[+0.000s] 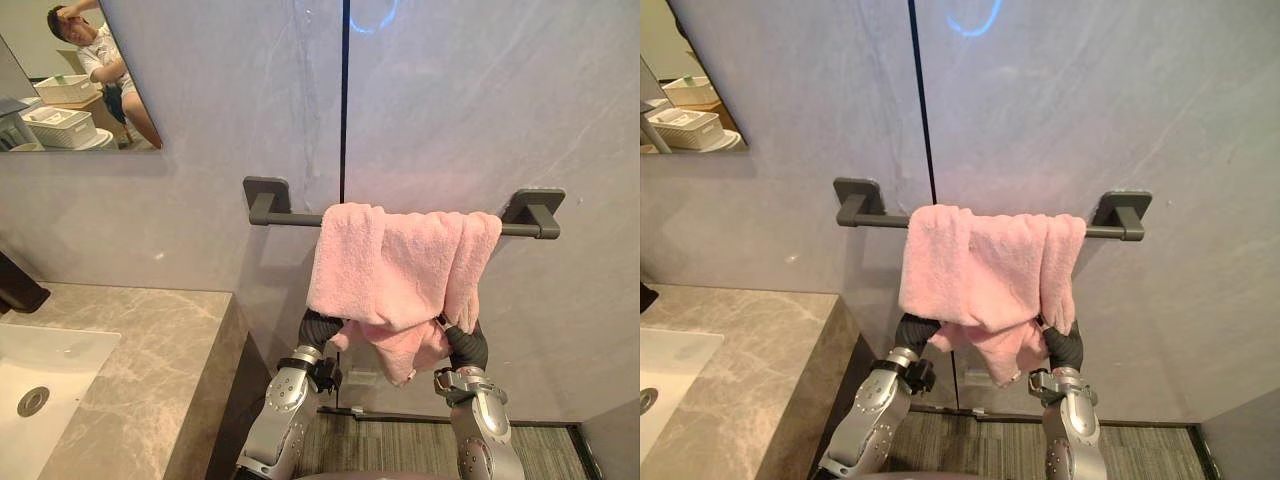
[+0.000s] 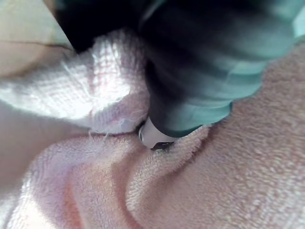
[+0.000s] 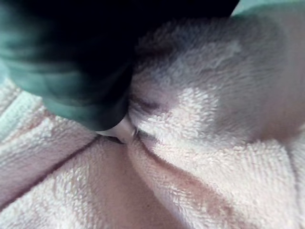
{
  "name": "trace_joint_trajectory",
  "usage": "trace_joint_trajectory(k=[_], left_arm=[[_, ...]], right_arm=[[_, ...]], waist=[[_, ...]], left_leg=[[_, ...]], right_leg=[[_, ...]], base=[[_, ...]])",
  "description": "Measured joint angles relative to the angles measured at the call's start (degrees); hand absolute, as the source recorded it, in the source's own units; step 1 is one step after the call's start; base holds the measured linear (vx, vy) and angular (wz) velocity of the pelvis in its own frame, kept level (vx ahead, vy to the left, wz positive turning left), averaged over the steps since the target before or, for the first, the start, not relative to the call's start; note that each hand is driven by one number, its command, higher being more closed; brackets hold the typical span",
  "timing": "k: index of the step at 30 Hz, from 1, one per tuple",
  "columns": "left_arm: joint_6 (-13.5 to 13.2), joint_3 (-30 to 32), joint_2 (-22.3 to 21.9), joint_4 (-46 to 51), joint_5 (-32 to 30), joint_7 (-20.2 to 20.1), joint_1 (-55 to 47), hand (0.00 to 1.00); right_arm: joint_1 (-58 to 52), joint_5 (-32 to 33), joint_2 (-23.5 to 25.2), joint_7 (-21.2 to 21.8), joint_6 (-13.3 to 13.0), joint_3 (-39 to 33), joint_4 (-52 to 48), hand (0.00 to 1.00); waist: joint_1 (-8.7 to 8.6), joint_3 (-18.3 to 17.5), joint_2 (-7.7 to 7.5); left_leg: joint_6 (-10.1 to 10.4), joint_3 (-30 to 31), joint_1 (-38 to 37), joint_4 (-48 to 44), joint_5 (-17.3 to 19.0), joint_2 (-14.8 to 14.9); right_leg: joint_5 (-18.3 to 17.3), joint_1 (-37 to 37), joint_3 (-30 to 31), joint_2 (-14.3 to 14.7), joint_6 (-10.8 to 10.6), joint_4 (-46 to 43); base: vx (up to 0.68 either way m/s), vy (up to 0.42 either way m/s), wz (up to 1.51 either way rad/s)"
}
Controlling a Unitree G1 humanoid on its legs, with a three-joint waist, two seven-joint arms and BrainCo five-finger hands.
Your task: Organize washtable
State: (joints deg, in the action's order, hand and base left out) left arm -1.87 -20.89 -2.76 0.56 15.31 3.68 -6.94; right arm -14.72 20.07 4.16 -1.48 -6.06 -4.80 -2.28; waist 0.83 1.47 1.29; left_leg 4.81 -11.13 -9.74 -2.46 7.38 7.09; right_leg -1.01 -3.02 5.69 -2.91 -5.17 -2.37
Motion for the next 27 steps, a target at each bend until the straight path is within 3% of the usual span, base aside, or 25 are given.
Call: trace_joint_trajectory(k=[4,5,21,26,27], left_arm=[[0.4,0.0,0.0,-0.7,0.0,0.0,0.0,1.00],[0.4,0.0,0.0,-0.9,0.0,0.0,0.0,1.00],[0.4,1.6,-0.2,-1.2,0.1,0.7,0.0,1.00],[0.4,4.9,-0.4,-1.3,0.1,1.9,0.0,1.00],[0.4,5.4,-0.4,-1.4,0.1,2.1,0.0,0.00]], right_arm=[[0.3,-0.5,0.0,-1.0,0.0,0.0,0.7,1.00],[0.3,-0.5,0.0,-1.1,0.0,0.0,0.9,0.00],[0.4,-4.4,-0.1,-4.0,0.1,-3.0,4.5,0.00],[-1.2,-5.3,0.0,-5.9,2.3,-5.6,8.5,0.00],[-2.0,-6.6,0.1,-5.9,2.9,-5.5,8.7,0.00]], waist=[[0.01,0.1,-0.25],[0.00,0.1,-0.26],[0.07,0.5,-0.66],[0.09,0.9,-0.30],[0.02,1.2,-0.11]], left_leg=[[-0.2,0.0,-0.1,0.0,0.1,-0.1],[-0.2,0.0,-0.1,0.0,0.1,-0.1],[-0.2,0.0,-0.2,0.0,0.3,-0.1],[-0.2,0.0,-0.2,0.0,0.3,-0.1],[-0.2,-0.1,-0.1,0.0,0.3,-0.1]], right_leg=[[-0.1,-0.1,0.0,-0.2,-0.1,0.0],[-0.1,-0.1,0.0,-0.2,-0.1,0.0],[-0.3,-0.1,0.0,-0.3,-0.2,-0.1],[-0.3,-0.1,0.0,-0.2,-0.2,-0.1],[-0.3,-0.1,0.0,-0.2,-0.2,-0.1]], base=[[0.00,0.000,0.00],[0.00,0.000,0.00],[0.00,0.000,0.00],[0.00,0.000,0.00],[0.00,0.000,0.00]])
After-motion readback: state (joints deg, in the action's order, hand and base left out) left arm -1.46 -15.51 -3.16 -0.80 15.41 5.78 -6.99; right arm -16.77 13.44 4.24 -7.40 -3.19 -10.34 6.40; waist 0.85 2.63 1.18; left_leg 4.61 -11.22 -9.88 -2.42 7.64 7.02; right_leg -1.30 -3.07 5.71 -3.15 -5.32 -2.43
